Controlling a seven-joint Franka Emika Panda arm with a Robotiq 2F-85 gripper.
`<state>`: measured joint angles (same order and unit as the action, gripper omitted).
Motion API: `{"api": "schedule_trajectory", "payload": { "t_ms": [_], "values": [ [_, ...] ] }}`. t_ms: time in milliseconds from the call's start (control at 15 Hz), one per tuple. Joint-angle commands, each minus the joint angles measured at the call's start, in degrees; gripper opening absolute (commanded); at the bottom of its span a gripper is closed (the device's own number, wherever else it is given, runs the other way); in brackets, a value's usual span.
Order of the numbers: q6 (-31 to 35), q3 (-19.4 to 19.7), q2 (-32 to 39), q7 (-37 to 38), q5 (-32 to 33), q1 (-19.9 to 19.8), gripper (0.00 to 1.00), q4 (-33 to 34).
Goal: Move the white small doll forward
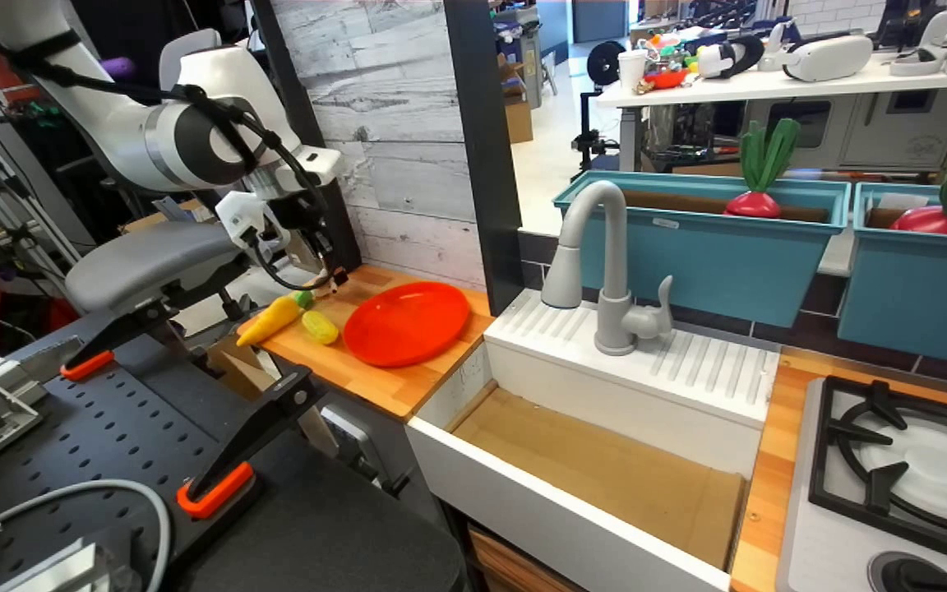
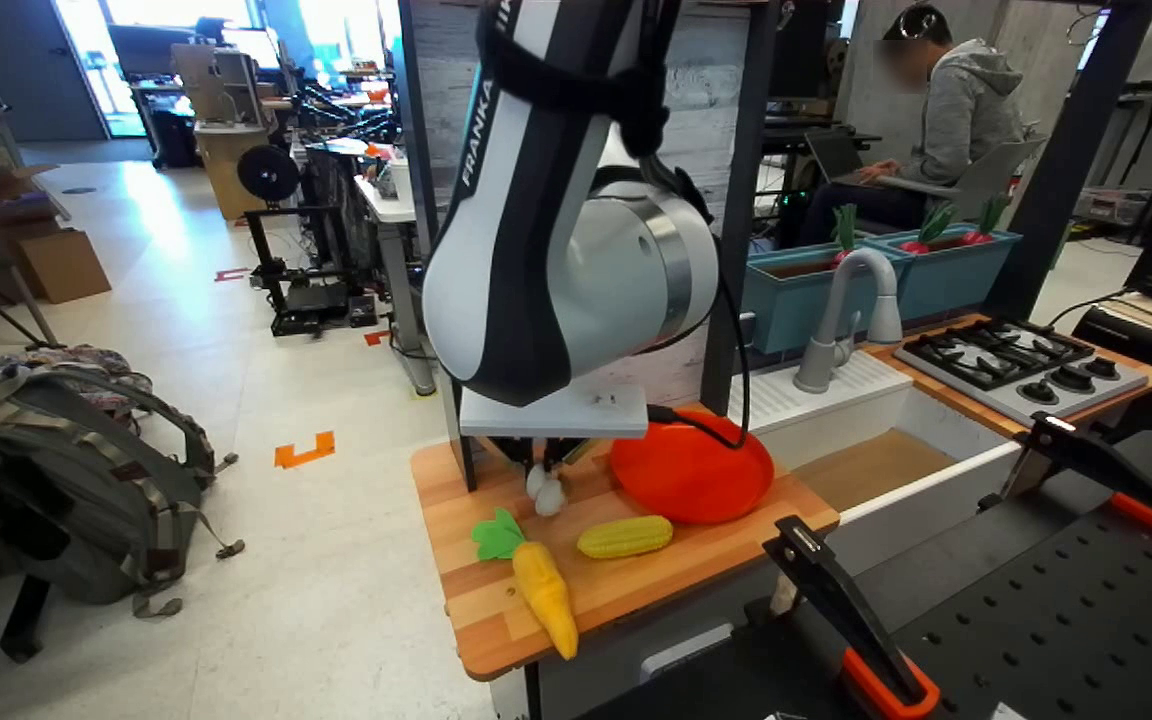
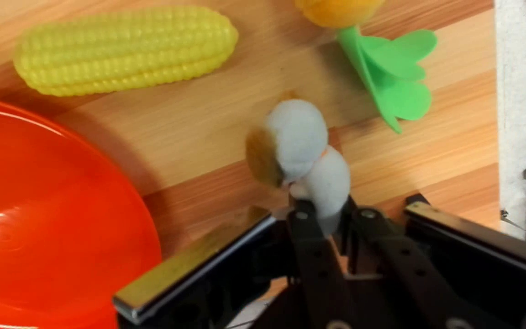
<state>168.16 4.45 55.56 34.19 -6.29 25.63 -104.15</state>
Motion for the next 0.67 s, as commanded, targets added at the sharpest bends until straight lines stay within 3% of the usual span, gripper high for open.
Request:
{"api": "schedule_trajectory", "payload": {
  "t_ms": [0, 600],
  "values": [
    [5.1, 0.9, -6.8, -1.7, -0.5, 2.4, 0.03, -9.2],
    [6.0, -0.2, -19.1, -7.9, -0.2, 1.7, 0.03, -25.8]
  ]
}}
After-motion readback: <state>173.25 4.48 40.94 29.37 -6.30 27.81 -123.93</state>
